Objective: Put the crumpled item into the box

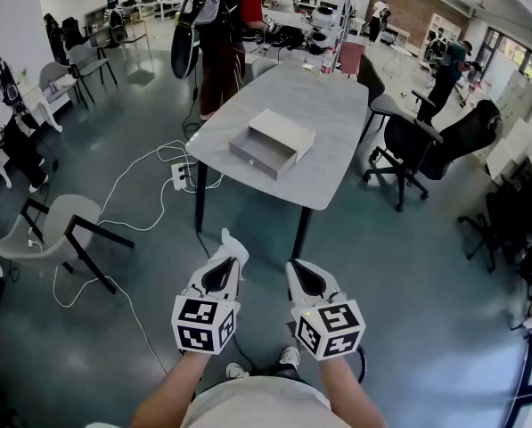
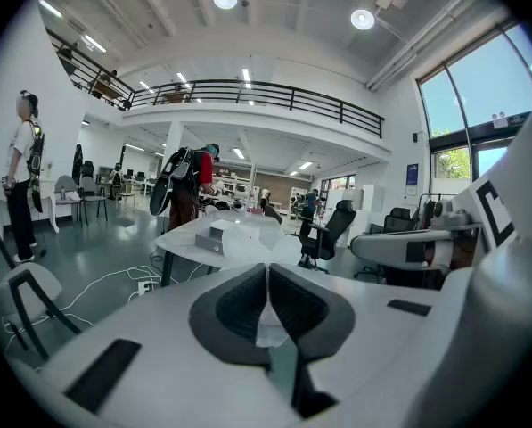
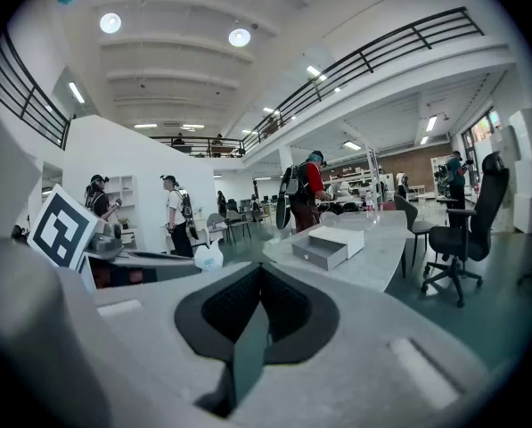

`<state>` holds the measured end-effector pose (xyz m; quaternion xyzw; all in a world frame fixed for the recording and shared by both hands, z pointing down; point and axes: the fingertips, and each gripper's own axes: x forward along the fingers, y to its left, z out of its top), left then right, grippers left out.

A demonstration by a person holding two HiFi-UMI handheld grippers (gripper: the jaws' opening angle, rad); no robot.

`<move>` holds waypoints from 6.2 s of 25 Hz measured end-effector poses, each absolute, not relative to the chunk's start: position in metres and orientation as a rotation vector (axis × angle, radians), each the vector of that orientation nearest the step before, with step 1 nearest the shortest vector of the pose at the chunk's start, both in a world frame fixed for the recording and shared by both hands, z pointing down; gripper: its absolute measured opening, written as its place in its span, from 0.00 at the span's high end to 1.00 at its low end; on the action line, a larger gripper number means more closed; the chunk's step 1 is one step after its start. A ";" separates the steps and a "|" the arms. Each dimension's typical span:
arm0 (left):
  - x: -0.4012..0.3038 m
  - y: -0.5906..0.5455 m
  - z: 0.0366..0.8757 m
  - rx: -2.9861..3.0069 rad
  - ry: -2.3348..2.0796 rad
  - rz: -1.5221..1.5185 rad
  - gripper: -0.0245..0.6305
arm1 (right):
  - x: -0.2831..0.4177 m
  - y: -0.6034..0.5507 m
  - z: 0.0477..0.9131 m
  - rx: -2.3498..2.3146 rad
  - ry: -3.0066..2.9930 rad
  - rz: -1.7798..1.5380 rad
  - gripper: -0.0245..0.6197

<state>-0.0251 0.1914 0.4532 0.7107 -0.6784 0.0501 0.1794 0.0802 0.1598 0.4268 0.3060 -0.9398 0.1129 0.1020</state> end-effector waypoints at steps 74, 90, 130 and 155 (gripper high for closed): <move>-0.123 -0.159 0.509 1.921 -1.868 0.349 0.94 | -0.030 -0.191 0.468 0.785 -2.751 0.483 0.95; -0.174 -0.254 0.555 2.145 -1.503 0.570 0.94 | -0.086 -0.262 0.482 1.094 -2.592 0.520 0.95; -0.135 -0.282 0.620 2.521 -0.817 1.226 0.93 | -0.059 -0.280 0.510 1.498 -2.405 0.636 0.95; -0.133 -0.265 0.586 2.296 -1.165 0.906 0.79 | -0.034 -0.250 0.493 1.289 -2.522 0.601 0.95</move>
